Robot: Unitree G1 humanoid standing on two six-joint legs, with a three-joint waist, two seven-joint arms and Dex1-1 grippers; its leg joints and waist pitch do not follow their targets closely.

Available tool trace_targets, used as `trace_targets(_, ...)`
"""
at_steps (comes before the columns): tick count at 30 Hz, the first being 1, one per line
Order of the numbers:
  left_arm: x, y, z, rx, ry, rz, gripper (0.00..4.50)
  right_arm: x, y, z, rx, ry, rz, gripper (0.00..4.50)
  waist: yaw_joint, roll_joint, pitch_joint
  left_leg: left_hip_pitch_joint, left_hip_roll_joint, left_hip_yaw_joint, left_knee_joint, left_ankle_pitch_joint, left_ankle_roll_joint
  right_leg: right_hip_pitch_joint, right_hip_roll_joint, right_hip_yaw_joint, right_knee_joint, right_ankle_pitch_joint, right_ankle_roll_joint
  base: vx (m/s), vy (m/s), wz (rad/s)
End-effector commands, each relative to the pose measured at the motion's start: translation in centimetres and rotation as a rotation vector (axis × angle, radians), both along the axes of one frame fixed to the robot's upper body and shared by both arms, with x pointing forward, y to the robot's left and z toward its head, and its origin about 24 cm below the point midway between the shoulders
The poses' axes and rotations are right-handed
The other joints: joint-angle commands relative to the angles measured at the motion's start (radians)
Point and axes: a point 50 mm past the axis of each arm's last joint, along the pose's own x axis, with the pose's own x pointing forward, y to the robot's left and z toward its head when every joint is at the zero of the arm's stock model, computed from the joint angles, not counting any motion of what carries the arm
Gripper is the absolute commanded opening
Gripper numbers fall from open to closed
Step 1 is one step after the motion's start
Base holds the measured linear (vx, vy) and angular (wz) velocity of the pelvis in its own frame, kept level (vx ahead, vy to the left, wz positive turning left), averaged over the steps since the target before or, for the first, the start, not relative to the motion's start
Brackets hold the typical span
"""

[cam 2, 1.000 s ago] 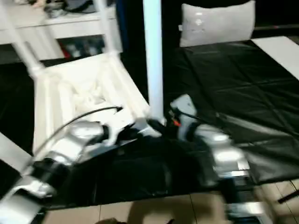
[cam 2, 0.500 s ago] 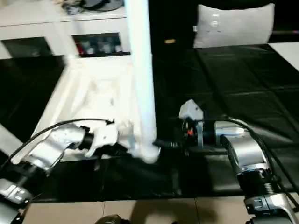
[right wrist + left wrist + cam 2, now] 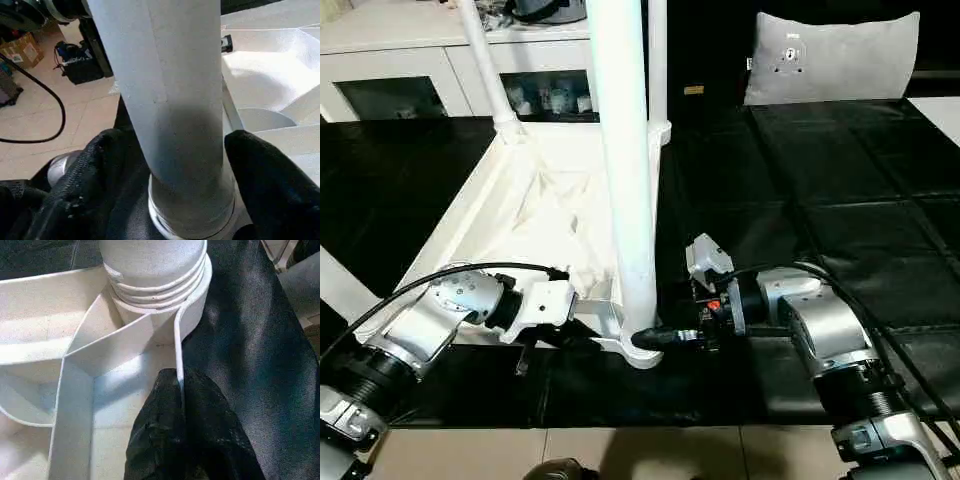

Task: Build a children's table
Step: Rotate leg to tighten

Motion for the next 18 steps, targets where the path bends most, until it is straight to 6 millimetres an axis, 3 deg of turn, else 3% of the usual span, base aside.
trace_targets(1, -0.6, -0.4, -0.3, 0.034, 0.003, -0.07, 0.0, 0.1, 0.4, 0.1, 0.013, 0.013, 0.013, 3.1, -0.004, -0.013, -0.081, 0.014, 0.105, -0.042, -0.073, -0.077, 0.096, 0.057, -0.112, 0.084, -0.057, -0.213, -0.117, 0.0, 0.0, 0.0)
trace_targets(12, -0.4, -0.7, -0.2, -0.023, 0.063, 0.01, 0.0, -0.4, 1.6, -0.6, 0.04, 0.017, -0.055, 2.21, -0.005, -0.013, -0.081, 0.014, 0.104, -0.041, -0.073, -0.077, 0.083, 0.058, -0.114, 0.085, -0.056, -0.213, -0.118, 0.0, 0.0, 0.0)
trace_targets(16, -0.2, -1.2, 0.0, -0.052, 0.087, 0.072, 0.0, -0.2, 2.5, -0.8, 0.025, -0.018, -0.182, 2.04, -0.016, -0.014, -0.073, 0.017, 0.099, -0.04, -0.079, -0.123, 0.066, 0.056, -0.111, 0.083, -0.07, -0.303, -0.094, 0.0, 0.0, 0.0)
trace_targets(18, 0.4, -1.8, 0.2, -0.074, 0.093, 0.165, 0.0, 0.7, 3.2, -1.1, 0.004, -0.02, -0.383, 2.01, -0.027, -0.008, -0.065, 0.019, 0.095, -0.041, -0.084, -0.147, 0.043, 0.056, -0.11, 0.08, -0.081, -0.38, -0.074, 0.0, 0.0, 0.0)
